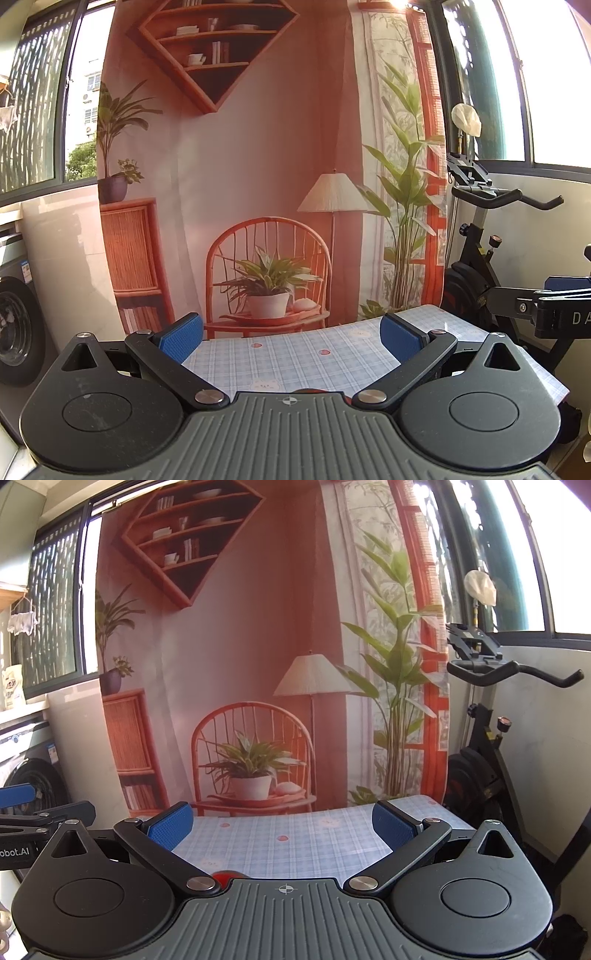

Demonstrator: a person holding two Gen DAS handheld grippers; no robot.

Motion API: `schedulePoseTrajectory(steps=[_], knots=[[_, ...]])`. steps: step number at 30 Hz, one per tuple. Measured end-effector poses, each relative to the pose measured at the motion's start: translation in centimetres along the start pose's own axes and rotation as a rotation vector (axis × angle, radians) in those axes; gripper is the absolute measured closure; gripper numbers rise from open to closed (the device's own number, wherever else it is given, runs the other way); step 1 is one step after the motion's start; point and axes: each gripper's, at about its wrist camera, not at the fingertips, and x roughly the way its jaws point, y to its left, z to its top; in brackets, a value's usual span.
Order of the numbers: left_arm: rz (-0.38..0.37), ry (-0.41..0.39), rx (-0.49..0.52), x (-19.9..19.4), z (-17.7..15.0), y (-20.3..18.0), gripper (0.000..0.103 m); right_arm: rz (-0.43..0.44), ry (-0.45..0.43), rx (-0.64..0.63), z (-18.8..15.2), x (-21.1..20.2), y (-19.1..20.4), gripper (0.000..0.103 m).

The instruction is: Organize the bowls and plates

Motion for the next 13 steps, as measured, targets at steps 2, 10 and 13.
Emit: schedulePoseTrajectory(steps=[2, 10, 13], knots=[[-0.002, 0.001, 0.0, 0.03, -0.01, 0.08, 0.0, 0.0, 0.001, 0.0, -0.03, 0.01, 0.06, 0.0], [0.0, -0.008, 0.005, 0.1, -0.18, 0.16, 0.0, 0.002, 0.013, 0.011, -0.26, 0.41, -0.04, 0.0], [-0.001, -0.006, 0.003, 0.25, -0.08, 0.2, 0.0, 0.002, 0.015, 0.012, -0.34, 0.43, -0.01, 0.0]])
